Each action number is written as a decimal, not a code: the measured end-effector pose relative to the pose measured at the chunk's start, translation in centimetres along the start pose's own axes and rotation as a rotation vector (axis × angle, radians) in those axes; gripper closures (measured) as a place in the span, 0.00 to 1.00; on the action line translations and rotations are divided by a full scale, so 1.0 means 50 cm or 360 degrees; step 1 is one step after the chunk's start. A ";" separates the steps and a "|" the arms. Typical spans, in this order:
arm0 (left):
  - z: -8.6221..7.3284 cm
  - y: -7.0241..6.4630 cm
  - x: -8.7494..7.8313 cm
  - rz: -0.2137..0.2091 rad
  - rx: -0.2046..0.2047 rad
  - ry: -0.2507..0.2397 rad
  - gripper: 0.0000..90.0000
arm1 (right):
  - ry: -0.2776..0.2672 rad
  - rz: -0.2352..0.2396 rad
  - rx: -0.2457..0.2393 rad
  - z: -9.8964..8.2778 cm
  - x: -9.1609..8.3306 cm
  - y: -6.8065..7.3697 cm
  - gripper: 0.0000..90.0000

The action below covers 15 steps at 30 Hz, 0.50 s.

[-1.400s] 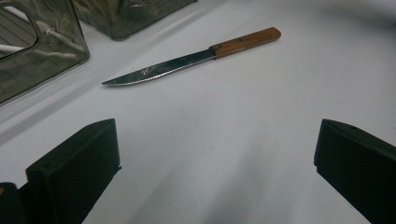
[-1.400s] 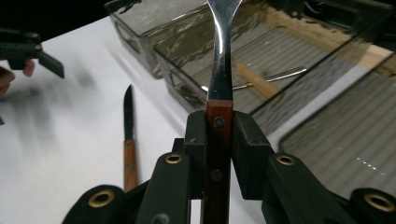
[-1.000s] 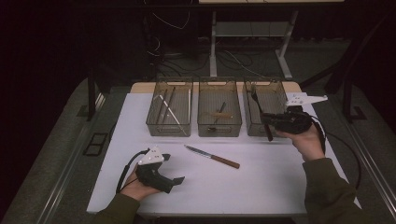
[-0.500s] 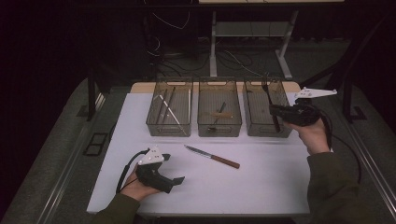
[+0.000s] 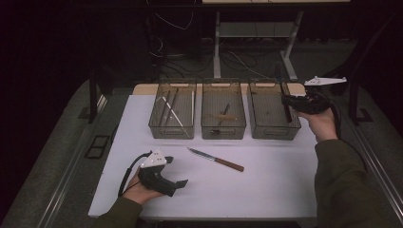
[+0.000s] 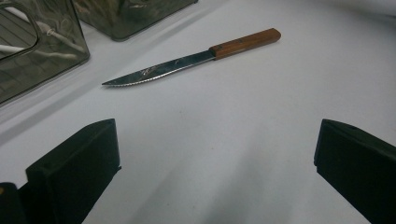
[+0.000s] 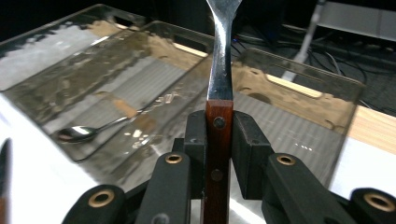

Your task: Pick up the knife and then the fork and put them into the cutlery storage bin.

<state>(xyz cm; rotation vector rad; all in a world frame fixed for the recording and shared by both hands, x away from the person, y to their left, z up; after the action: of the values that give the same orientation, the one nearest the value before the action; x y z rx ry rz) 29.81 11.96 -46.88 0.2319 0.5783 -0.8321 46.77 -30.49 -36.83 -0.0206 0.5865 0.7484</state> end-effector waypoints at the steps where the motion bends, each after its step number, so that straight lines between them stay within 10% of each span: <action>1: 0.000 0.000 0.000 -0.0001 -0.0001 -0.0002 0.00 | 0.0002 -0.0012 0.0006 0.001 0.002 -0.006 0.86; 15: 0.001 -0.002 0.000 -0.0013 -0.0003 -0.0007 0.00 | 0.0187 -0.0074 0.0102 -0.054 0.056 -0.047 0.86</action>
<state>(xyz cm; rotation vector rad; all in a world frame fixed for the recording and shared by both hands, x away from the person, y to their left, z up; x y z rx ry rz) 29.76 11.89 -46.85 0.2264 0.5760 -0.8396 48.57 -31.06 -40.98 -0.0192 0.7193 0.6863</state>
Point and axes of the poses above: each handheld gripper's, and its own axes: x roughly forward along the jaws, z roughly out of its top, y roughly to its left, the point moved 6 cm from there along x, roughly forward along the jaws, and after that the axes turned 10 degrees about z, right-handed, at the moved point
